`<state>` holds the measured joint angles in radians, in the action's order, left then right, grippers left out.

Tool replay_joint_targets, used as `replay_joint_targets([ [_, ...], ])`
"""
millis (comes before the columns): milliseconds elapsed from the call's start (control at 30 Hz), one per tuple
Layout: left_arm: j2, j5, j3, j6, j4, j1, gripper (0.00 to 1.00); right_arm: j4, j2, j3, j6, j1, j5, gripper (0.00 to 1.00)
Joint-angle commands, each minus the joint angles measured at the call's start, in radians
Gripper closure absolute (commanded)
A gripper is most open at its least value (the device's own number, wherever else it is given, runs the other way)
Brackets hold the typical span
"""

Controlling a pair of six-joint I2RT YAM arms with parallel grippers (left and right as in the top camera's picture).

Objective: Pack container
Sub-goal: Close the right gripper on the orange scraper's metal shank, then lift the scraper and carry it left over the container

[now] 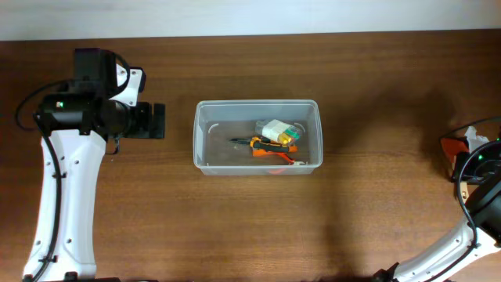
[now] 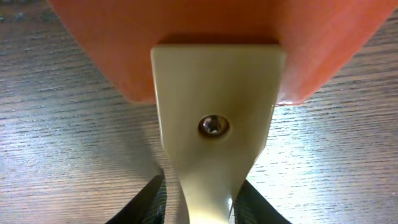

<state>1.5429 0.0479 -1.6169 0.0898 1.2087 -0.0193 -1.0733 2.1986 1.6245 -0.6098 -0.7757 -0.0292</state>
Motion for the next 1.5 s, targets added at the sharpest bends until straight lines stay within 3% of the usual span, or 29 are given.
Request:
replay_joint_targets([
  [0,0.000,-0.003,-0.018,0.002,0.000,-0.002,0.01,-0.004,0.019,-0.011,-0.003,0.002,-0.009,0.69],
  [733,0.000,-0.003,-0.018,0.002,0.000,-0.002,0.01,-0.034,0.018,0.051,0.042,0.043,-0.008,0.83],
  [1067,0.000,-0.003,-0.018,0.002,0.000,-0.002,0.01,-0.177,0.018,0.323,0.042,0.178,-0.008,0.83],
  [1467,0.000,-0.003,-0.018,0.002,0.000,-0.002,0.01,-0.378,0.018,0.732,0.042,0.459,-0.008,0.83],
])
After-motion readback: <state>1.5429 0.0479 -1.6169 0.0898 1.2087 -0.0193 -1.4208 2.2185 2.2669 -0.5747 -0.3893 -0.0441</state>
